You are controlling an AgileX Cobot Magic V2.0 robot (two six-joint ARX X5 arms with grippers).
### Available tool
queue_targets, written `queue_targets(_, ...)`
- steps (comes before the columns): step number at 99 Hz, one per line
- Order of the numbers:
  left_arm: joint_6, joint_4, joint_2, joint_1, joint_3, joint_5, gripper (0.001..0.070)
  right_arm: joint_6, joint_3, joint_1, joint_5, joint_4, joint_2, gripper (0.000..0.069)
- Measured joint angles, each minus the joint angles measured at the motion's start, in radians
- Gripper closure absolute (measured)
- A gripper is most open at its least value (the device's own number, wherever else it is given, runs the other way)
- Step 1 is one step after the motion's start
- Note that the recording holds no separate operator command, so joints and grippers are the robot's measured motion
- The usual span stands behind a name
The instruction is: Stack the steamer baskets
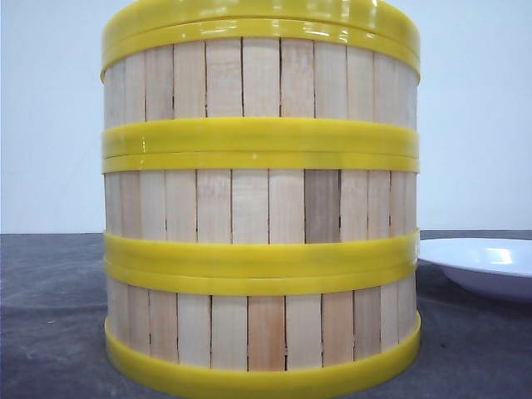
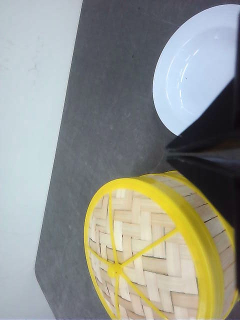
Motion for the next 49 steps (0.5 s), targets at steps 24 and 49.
queue_targets(24,0.0,0.0,0.0,0.0,0.0,0.0,0.0685,-0.018,0.0,0.0,0.0,0.0,0.0,0.0684)
queue_targets(49,0.0,0.0,0.0,0.0,0.0,0.0,0.0685,-0.045,0.0,-0.022,0.071,0.001,0.0,0.0684)
